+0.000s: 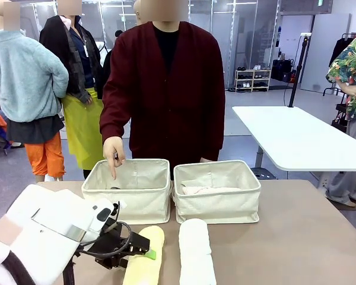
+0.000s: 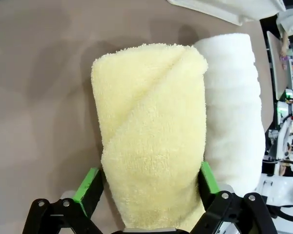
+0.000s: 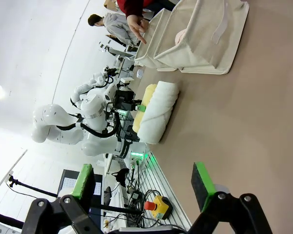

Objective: Divide the towels into two baskets.
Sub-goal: Pick up one hotel-folded towel from the bottom of the table and place it in the Fabric basket indicated by the person.

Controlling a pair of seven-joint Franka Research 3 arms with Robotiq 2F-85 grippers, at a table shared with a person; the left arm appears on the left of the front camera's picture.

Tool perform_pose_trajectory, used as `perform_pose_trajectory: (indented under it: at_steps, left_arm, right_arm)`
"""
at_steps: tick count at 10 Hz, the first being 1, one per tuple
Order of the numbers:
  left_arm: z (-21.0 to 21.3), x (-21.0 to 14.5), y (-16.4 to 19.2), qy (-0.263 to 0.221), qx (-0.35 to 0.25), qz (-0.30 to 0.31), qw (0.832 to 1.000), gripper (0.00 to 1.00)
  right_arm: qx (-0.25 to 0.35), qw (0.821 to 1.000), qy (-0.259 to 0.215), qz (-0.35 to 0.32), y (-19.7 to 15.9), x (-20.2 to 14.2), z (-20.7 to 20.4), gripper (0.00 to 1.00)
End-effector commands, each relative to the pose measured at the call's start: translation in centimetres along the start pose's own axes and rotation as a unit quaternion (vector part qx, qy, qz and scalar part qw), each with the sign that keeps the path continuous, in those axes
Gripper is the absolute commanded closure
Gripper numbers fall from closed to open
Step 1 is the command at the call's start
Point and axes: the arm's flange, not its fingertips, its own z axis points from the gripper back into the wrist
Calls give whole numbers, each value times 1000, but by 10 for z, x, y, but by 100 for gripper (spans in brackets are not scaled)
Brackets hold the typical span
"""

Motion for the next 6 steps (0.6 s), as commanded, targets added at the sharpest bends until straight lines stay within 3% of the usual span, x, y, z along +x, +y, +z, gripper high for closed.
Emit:
perform_pose_trajectory:
  at_steps: [1,2,5,6]
  left_arm:
    - [39,-49,16,17,-21,-15,1000,62]
    - [38,-48,16,19,-23,-17,999,96]
    - [44,-46,10,13,-33,-26,999,100]
    - [51,-46,5,9,-40,-30,999,93]
  right_arm:
    - [1,1000,1,8,3,-1,-1,0]
    - [1,1000,1,8,3,-1,-1,0]
    - [1,1000,1,8,3,-1,-1,0]
    - [1,1000,1,8,3,-1,-1,0]
